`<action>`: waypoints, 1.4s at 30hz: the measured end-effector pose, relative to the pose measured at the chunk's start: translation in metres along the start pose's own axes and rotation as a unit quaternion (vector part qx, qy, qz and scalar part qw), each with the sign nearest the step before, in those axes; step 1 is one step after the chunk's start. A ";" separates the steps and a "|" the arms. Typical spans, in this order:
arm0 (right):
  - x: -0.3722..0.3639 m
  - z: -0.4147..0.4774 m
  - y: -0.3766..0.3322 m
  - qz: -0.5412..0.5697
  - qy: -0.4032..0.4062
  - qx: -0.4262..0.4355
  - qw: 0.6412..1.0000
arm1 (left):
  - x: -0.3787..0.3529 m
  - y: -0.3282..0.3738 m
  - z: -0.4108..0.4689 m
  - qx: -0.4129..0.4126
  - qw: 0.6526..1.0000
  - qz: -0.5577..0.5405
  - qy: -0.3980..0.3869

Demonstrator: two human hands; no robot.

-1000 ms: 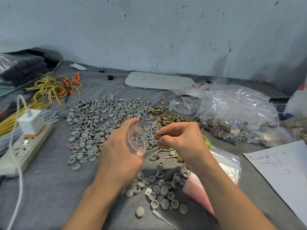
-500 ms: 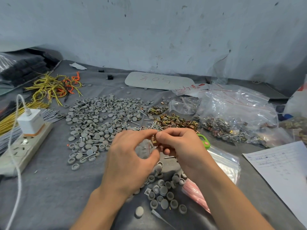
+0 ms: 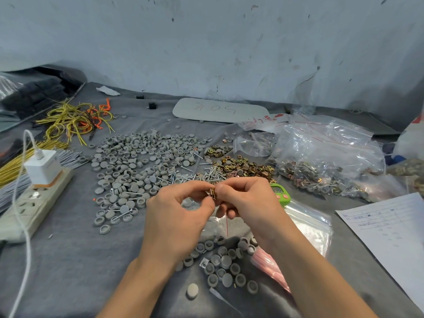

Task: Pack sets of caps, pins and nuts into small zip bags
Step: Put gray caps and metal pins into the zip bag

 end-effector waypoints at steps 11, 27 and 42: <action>-0.007 -0.001 0.004 0.053 -0.030 -0.021 0.998 | 0.005 0.001 -0.001 -0.003 0.998 0.050 0.046; -0.006 -0.004 0.004 0.032 -0.062 -0.048 0.996 | 0.007 0.005 -0.005 -0.009 0.997 0.021 0.077; 0.003 -0.010 -0.005 -0.203 -0.034 0.015 0.979 | -0.007 -0.008 0.008 0.122 0.952 -0.274 -0.058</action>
Point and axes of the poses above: each hand's wrist, its own z-axis towards the middle knuckle, its own x-axis out of the back of the hand, y = z × x, the point moved 3 cm from there along z, towards the middle knuckle, and after that the axes turned 14 degrees about -y, right-handed, at the moved point
